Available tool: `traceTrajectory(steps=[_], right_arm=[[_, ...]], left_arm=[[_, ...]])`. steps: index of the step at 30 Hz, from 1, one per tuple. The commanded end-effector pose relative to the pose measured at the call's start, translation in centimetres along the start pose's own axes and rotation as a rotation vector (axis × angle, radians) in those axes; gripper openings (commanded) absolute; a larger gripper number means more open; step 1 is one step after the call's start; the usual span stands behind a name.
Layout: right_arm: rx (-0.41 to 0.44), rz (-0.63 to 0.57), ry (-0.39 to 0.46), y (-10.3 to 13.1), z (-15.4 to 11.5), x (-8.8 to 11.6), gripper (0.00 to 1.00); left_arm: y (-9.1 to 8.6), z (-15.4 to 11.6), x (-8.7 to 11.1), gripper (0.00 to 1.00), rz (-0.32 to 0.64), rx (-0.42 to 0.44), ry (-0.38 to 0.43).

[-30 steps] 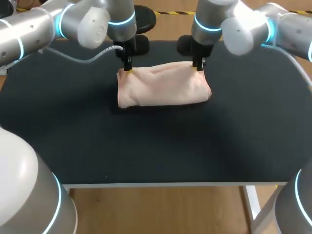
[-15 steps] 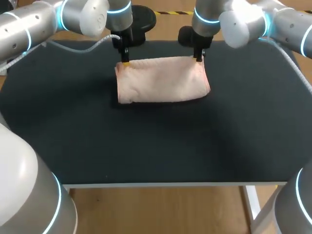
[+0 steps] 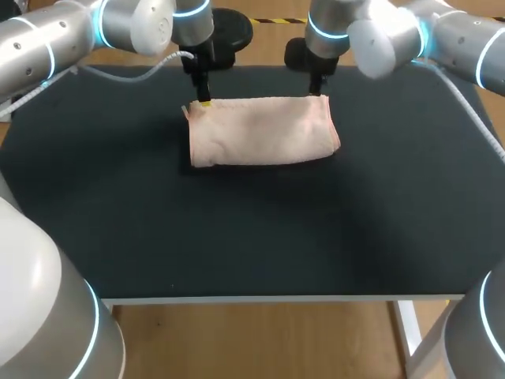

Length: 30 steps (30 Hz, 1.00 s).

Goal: Fold the towel

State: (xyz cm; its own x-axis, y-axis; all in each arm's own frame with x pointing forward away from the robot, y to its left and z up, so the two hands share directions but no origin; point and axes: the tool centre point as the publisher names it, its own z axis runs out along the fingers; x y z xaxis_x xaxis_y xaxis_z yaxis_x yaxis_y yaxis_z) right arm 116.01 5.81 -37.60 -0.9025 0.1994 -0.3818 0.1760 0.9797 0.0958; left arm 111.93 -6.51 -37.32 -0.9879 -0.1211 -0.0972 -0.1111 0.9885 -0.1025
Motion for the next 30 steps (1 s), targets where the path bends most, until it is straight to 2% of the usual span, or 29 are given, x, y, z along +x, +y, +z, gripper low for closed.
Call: traceTrajectory(steps=[1,2,4,8,13,19,26,30], right_arm=[[-0.017,0.018,-0.1,-0.9,-1.4,0.9,1.0],[-0.024,0.009,-0.11,-1.0,-1.7,0.8,1.0],[-0.028,-0.01,-0.12,-1.0,-2.2,0.9,1.0],[-0.034,-0.033,-0.106,-1.0,-2.7,1.3,1.0],[-0.034,-0.044,-0.086,-1.3,-2.6,2.2,1.0],[-0.032,-0.045,-0.065,-1.8,-2.4,3.2,1.0],[-0.033,-0.055,-0.045,-2.0,-2.6,4.5,1.0],[-0.033,-0.066,-0.039,-2.0,-2.8,5.1,1.0]], left_arm=[[1.5,-0.9,0.5,1.0,-0.008,0.049,-0.013],[1.8,-1.2,0.6,1.0,0.001,0.072,-0.016],[2.2,-1.9,1.1,1.0,0.041,0.176,-0.033],[2.8,-2.8,2.4,1.0,0.127,0.244,-0.026],[4.2,-3.7,4.5,1.0,0.179,0.332,0.009],[6.5,-5.1,6.7,1.0,0.16,0.368,0.015],[8.9,-5.9,9.1,1.0,0.112,0.531,-0.002],[9.6,-5.4,9.8,1.0,0.115,0.553,0.022]])
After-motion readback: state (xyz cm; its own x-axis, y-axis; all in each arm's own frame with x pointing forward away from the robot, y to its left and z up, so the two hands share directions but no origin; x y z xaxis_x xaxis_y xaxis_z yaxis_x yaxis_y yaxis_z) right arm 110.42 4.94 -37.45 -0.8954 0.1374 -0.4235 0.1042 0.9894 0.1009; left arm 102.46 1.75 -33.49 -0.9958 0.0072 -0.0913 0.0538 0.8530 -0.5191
